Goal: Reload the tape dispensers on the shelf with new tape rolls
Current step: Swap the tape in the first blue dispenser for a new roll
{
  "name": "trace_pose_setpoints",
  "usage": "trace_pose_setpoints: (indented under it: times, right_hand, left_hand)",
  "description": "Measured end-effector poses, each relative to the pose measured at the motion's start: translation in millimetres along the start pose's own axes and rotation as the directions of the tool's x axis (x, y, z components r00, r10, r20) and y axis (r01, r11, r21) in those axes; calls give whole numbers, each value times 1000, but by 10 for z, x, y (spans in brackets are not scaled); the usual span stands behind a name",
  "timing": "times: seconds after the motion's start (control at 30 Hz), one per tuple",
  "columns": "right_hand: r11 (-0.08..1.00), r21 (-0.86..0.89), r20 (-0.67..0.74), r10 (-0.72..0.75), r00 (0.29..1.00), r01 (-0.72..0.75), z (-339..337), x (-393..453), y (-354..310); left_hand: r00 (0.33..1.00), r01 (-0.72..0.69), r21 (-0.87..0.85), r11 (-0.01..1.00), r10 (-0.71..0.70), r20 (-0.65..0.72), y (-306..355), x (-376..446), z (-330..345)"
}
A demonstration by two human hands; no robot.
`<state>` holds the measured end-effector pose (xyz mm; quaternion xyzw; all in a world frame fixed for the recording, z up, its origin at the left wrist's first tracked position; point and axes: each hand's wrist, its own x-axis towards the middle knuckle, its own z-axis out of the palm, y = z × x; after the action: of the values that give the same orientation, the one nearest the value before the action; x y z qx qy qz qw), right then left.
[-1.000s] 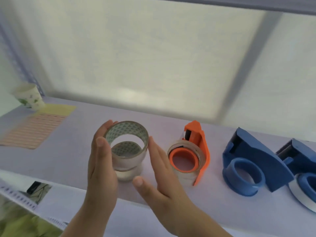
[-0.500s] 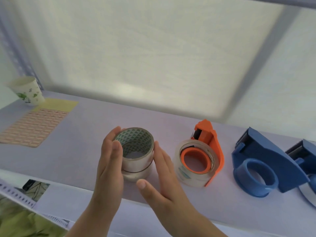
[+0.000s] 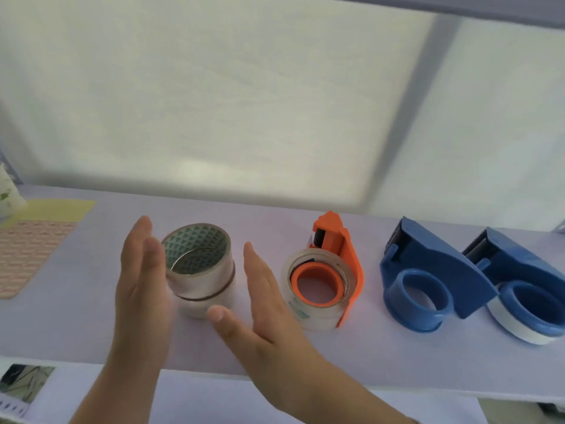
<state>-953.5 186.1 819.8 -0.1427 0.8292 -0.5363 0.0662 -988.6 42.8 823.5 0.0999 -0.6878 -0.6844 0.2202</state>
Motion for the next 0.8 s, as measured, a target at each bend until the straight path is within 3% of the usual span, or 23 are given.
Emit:
trace_pose_setpoints:
  times: [0.1,0.2,0.27,0.4,0.53,0.7,0.8]
  right_hand:
    - [994,-18,-152,-111,982,109,-247,-231,-26]
    - [969,-44,-358,-241,902,242,-582,-494,26]
    - [963,-36,-496,-251,831,269,-845,-680,97]
    - [992,30,-696,-69,715,125,-1337,-1032,248]
    - [1000,17,-750,30,661,-26,-1749,-1384,419]
    - [967,-162,-829,-25,558,-198,-2324,-1824,678]
    - [851,-366,-860,-156,485,-376,-2711,-2052,826]
  left_hand:
    - [985,-141,110,984,150,-82,23,-21,14]
    - [945,-326,20,945,326,-21,181,-215,206]
    - [926,-373,-65,926,375,38,292,-407,407]
    - [881,-309,-212,927,363,302,378,-876,919]
    - [809,-213,-133,968,251,531,274,-1224,1394]
    - [784,-275,40,961,200,588,210,-1480,1829]
    - [802,-293,134,947,167,574,205,-1576,2017]
